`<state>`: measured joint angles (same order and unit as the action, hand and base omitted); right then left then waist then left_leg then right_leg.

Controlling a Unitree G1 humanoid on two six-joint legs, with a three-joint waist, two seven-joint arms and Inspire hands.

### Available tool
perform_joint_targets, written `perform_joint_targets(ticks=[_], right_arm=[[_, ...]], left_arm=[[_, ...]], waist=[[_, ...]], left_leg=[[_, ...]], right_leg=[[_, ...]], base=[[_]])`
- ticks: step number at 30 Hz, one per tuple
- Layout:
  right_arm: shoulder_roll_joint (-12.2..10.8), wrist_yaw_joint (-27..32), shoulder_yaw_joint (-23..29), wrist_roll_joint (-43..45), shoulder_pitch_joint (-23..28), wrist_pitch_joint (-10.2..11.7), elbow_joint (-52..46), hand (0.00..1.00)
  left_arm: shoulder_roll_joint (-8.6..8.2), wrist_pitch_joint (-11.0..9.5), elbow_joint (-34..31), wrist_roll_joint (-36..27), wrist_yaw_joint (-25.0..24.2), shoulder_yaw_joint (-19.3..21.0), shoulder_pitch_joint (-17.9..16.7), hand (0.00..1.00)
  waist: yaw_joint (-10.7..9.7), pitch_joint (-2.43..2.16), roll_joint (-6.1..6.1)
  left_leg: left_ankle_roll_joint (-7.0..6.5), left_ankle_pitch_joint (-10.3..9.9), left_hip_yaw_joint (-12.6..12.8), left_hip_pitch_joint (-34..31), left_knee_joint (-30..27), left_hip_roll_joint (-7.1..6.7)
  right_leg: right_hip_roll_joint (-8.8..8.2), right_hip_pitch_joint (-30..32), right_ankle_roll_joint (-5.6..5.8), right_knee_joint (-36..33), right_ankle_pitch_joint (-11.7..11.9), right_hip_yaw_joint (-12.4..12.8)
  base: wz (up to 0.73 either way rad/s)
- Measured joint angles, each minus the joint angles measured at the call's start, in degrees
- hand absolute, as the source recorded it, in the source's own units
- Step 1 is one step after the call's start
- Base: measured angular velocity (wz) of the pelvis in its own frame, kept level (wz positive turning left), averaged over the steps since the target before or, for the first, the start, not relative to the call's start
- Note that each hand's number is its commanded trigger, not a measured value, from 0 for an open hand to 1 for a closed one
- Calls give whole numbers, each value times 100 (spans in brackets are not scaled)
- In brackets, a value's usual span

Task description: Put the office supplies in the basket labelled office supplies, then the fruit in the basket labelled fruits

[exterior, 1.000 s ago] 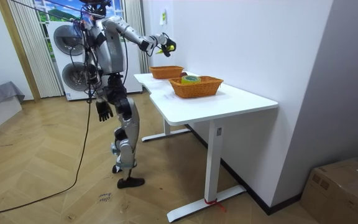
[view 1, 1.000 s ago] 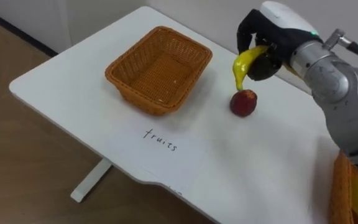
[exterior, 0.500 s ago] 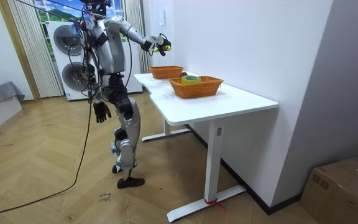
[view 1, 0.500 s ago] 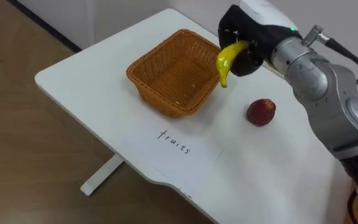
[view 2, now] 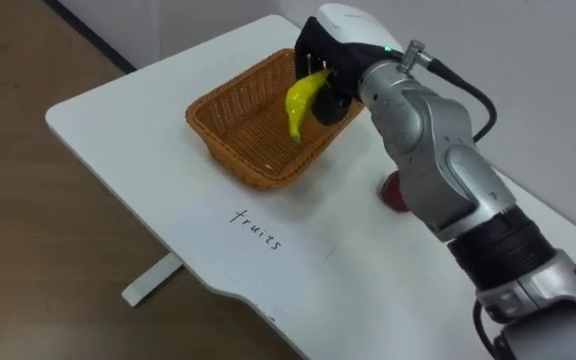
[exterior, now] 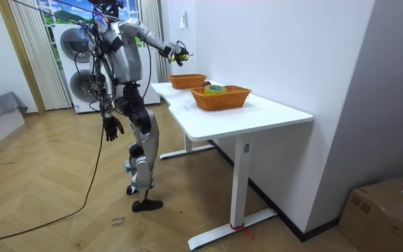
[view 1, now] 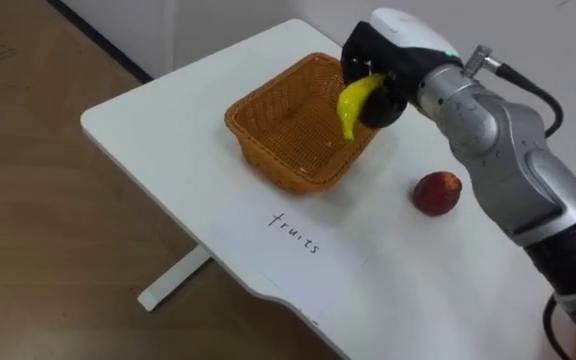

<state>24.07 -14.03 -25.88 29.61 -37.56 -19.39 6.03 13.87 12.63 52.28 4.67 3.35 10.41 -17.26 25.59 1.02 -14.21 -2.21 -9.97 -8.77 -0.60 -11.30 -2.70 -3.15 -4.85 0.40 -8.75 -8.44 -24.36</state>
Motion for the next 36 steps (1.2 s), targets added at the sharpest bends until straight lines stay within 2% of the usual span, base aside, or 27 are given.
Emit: perform_joint_targets(ticks=[2, 5, 6, 7, 9, 11, 12, 13, 14, 15, 26, 28, 34, 36], right_arm=[[-125, 21, 0, -2, 0, -5, 7, 100], [-193, 27, -1, -3, 0, -7, 21, 100], [-197, 29, 0, -3, 0, -4, 21, 97], [-201, 65, -36, 0, -2, -1, 36, 83], [-204, 149, -181, 41, -7, 4, 103, 76], [-220, 158, -352, 47, -7, 58, 293, 62], [-220, 158, -395, 48, -7, 58, 312, 51], [-221, 157, -451, 49, -7, 60, 323, 34], [-227, 156, -456, 49, -7, 61, 330, 5], [-228, 156, -456, 48, -7, 61, 334, 0], [-227, 157, -457, 47, -7, 137, 344, 0], [-228, 159, -456, 47, -7, 215, 414, 0], [-229, 159, -456, 47, -7, 301, 467, 0], [-229, 159, -457, 47, -7, 330, 479, 0]], left_arm=[[-12, 17, -20, 6, 1, 2, -2, 0], [-38, 62, -85, 5, -1, 8, 10, 0], [-40, 64, -94, 5, -1, 8, 11, 0], [-38, 66, -117, 3, -2, 8, 11, 0], [-34, 64, -180, -1, -2, 3, 4, 0], [-32, 50, -222, -1, -7, -6, 13, 0], [-30, 48, -221, -1, -9, -5, 11, 0], [-30, 49, -221, 0, -14, -5, 6, 0], [-31, 49, -220, -1, -24, -6, 5, 0], [-31, 50, -220, -1, -27, -7, 2, 0], [34, -18, -221, 1, -20, -180, 7, 0], [38, -23, -221, 1, -20, -183, 7, 0], [60, -53, -220, 3, -22, -230, 5, 0], [63, -53, -221, 4, -26, -232, 6, 0]], waist=[[35, -1, -2], [142, -1, -6], [153, -1, -6], [187, 0, -7], [263, 3, -12], [330, 9, -23], [338, 12, -29], [347, 19, -42], [363, 29, -52], [371, 31, -53], [413, 34, -51], [413, 34, -51], [415, 106, -47], [417, 107, -45]], left_leg=[[-8, -5, -3, -1, -3, -7], [-15, -7, -12, -11, -12, -13], [-16, -7, -24, -14, -15, -15], [-16, -7, -46, -18, -17, -14], [-16, -8, -50, -21, -14, -12], [-16, -7, -73, -35, -17, -12], [-15, -7, -81, -46, -22, -13], [-17, -8, -89, -74, -38, -14], [-16, -9, -96, -91, -44, -15], [-17, -10, -96, -91, -44, -15], [-29, -19, -95, -90, -44, -19], [-30, -20, -95, -89, -44, -20], [-32, -24, -93, -89, -44, -20], [-34, -25, -93, -89, -44, -20]], right_leg=[[-7, -4, 0, 0, 0, -1], [-14, -4, 1, -2, 0, -24], [-16, -6, 1, -3, 0, -36], [-20, -8, 1, -6, 0, -70], [-21, -8, 2, -7, -1, -86], [-21, -7, 5, -7, -3, -95], [-21, -3, 5, -7, -3, -96], [-21, 6, 7, -6, -4, -99], [-21, 15, 7, -4, -4, -100], [-21, 16, 7, -4, -4, -99], [-25, 12, 8, -4, -4, -100], [-26, 9, 8, -4, -4, -100], [-25, 8, 11, -3, -6, -98], [-25, 8, 11, -2, -6, -97]], base=[[0], [1], [8], [8], [3], [6], [9], [8], [6], [0], [0], [0], [0], [0]])
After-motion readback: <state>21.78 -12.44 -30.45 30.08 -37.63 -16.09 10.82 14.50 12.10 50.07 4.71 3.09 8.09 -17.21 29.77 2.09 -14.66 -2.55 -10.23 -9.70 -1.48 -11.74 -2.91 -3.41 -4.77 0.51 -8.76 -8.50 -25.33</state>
